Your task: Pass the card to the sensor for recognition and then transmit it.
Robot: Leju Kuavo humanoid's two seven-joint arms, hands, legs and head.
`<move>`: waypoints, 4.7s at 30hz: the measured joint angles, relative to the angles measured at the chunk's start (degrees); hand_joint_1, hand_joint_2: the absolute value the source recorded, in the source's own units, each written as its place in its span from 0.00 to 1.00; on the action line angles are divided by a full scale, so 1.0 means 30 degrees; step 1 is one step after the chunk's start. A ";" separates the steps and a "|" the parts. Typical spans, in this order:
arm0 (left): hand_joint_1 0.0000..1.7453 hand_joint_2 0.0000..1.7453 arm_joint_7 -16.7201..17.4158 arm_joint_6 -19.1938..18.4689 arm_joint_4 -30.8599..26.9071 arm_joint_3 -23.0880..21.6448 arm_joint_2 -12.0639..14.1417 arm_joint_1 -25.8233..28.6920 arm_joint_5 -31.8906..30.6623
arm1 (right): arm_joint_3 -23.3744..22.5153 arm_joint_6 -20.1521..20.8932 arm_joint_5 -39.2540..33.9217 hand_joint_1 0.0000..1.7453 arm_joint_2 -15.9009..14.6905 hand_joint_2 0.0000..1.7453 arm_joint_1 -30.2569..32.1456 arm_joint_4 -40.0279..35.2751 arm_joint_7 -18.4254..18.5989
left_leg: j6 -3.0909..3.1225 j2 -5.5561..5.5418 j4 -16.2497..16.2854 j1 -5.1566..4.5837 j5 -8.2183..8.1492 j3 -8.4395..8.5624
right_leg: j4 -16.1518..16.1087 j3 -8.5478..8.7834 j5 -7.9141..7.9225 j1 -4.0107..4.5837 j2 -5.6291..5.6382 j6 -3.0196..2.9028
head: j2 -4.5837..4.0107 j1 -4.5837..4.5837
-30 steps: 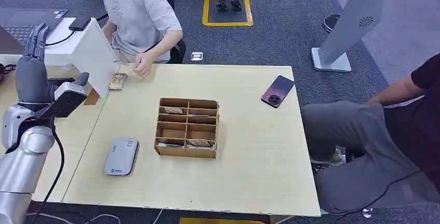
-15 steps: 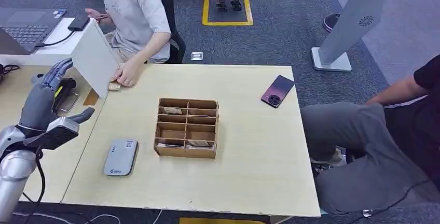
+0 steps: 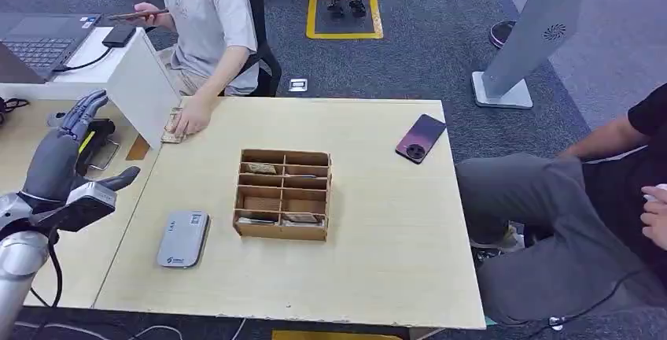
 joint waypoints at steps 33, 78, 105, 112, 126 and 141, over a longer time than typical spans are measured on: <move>0.00 1.00 0.0000 -0.0209 -0.2806 -0.8157 -0.0742 0.3587 -0.6292 | -0.0117 -0.0539 -0.0284 0.00 0.0007 0.00 0.0279 0.0073 -0.0219 | 0.0091 0.0086 -0.0003 -0.0104 -0.0108 0.0072 | -0.0014 0.0043 -0.0066 -0.0101 0.0090 0.0100 | 0.0000 0.0044; 0.00 1.00 0.3846 0.3220 -0.3105 -1.0477 -0.1210 0.3486 -1.0112 | -0.0481 -0.0335 -0.0401 0.00 0.0000 0.00 0.0427 0.0248 0.0066 | 0.0103 0.0040 -0.0006 -0.0121 -0.0112 0.0097 | -0.0006 0.0072 -0.0086 -0.0110 0.0030 0.0123 | 0.0000 0.0022; 0.00 1.00 0.4794 0.2500 -0.0787 -1.0302 -0.2892 0.1912 -1.0623 | -0.0481 -0.0328 -0.0102 0.00 0.0007 0.00 0.0322 0.0262 0.0211 | 0.0103 0.0034 -0.0004 -0.0123 -0.0111 0.0097 | -0.0007 0.0070 -0.0084 -0.0110 0.0023 0.0120 | 0.0000 0.0015; 0.00 1.00 0.5071 0.1894 0.0190 -1.0309 -0.3570 0.1051 -1.0331 | -0.0466 -0.0116 0.0007 0.00 0.0015 0.00 0.0202 0.0262 0.0197 | 0.0110 0.0020 -0.0004 -0.0123 -0.0103 0.0102 | -0.0006 0.0080 -0.0075 -0.0110 0.0008 0.0111 | 0.0000 0.0022; 0.00 1.00 0.5260 0.1661 0.1574 -1.0295 -0.3905 0.0644 -0.9551 | -0.0466 0.0066 0.0007 0.00 0.0015 0.00 0.0195 0.0255 0.0357 | 0.0109 0.0017 -0.0006 -0.0123 -0.0103 0.0100 | -0.0006 0.0078 -0.0077 -0.0110 0.0007 0.0110 | 0.0000 0.0015; 0.00 1.00 0.5814 0.1319 0.2958 -0.9749 -0.4452 0.0164 -0.9595 | -0.0328 0.0073 0.0189 0.00 0.0015 0.00 0.0080 0.0248 0.0277 | 0.0108 0.0015 -0.0005 -0.0122 -0.0101 0.0101 | -0.0006 0.0079 -0.0076 -0.0110 0.0006 0.0109 | 0.0000 0.0022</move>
